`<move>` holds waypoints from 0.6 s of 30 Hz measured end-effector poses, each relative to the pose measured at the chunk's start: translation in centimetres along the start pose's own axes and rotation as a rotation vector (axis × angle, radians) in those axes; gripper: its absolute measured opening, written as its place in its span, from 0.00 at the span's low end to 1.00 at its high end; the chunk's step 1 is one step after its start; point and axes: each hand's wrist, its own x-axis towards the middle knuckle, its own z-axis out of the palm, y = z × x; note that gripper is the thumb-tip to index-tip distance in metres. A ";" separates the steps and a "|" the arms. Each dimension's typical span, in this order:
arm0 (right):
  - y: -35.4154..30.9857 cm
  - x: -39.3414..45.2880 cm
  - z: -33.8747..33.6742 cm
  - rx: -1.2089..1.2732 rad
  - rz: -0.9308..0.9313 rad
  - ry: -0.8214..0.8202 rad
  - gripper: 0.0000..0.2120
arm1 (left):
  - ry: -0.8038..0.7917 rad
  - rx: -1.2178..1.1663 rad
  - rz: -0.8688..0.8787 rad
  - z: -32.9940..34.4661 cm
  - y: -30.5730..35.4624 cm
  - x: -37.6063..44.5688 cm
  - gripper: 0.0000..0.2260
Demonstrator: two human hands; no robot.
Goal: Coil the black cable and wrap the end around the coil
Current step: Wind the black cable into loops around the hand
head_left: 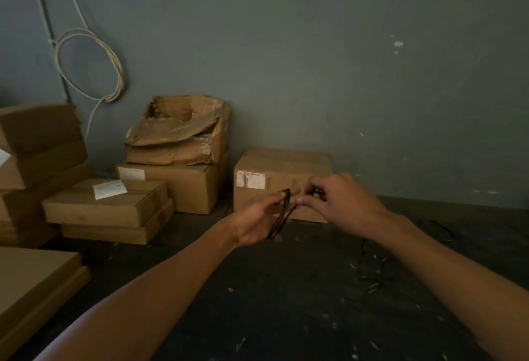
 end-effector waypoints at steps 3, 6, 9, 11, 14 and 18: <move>1.8 1.3 -1.0 -0.107 0.035 0.022 0.09 | -0.046 -0.006 -0.077 0.4 -0.4 -0.3 0.16; 2.8 1.8 -1.5 -0.101 0.038 0.009 0.09 | -0.101 0.027 -0.125 0.9 -0.1 -0.5 0.16; 3.2 2.0 -2.2 -0.075 0.000 0.044 0.08 | -0.151 0.087 -0.165 1.1 0.0 -0.7 0.16; 3.5 2.1 -2.3 -0.084 -0.016 0.056 0.07 | -0.177 0.094 -0.174 1.2 0.0 -0.8 0.16; 4.1 2.3 -2.1 -0.058 -0.021 0.050 0.06 | -0.234 0.073 -0.173 1.3 0.3 -0.9 0.17; 6.3 2.7 -0.7 0.056 -0.012 0.054 0.08 | -0.335 -0.015 -0.157 1.6 1.2 -1.1 0.19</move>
